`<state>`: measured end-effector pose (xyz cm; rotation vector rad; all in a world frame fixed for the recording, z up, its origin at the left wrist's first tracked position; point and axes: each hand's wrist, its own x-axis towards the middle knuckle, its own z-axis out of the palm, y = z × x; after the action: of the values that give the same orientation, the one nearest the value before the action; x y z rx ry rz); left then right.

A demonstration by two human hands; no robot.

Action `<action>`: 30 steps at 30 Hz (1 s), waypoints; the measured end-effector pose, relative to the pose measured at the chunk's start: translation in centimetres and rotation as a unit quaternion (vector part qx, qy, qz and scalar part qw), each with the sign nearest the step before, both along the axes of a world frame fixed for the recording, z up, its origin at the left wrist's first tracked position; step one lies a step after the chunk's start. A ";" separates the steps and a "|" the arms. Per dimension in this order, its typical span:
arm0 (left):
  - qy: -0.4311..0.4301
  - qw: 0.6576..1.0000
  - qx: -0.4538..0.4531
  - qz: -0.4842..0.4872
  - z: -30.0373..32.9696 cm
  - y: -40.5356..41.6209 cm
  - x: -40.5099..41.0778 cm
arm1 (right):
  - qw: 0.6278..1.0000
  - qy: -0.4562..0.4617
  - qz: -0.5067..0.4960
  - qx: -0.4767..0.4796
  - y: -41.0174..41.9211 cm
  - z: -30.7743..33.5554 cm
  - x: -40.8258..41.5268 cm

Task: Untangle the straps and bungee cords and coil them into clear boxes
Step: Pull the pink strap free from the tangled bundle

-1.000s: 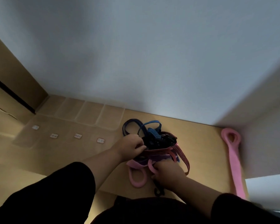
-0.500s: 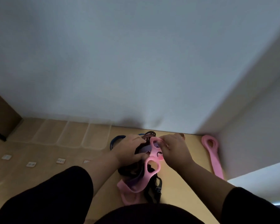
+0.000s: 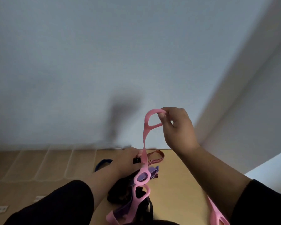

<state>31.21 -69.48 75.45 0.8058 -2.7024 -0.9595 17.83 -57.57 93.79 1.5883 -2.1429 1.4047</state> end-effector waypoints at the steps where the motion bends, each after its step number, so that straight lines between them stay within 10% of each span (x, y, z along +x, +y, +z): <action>1: 0.005 1.000 0.006 0.006 0.1 -0.1 -0.2 | 1.000 0.003 -0.002 -0.003 -0.1 0.3 -0.1; 30: -0.065 0.991 0.077 -0.092 -0.1 2.9 -6.2 | 0.960 -0.177 -0.218 -0.019 15.3 1.4 -8.1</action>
<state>25.00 -66.56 75.34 0.6754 -2.8834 -1.2095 9.73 -42.25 95.21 0.8128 -2.4351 1.6427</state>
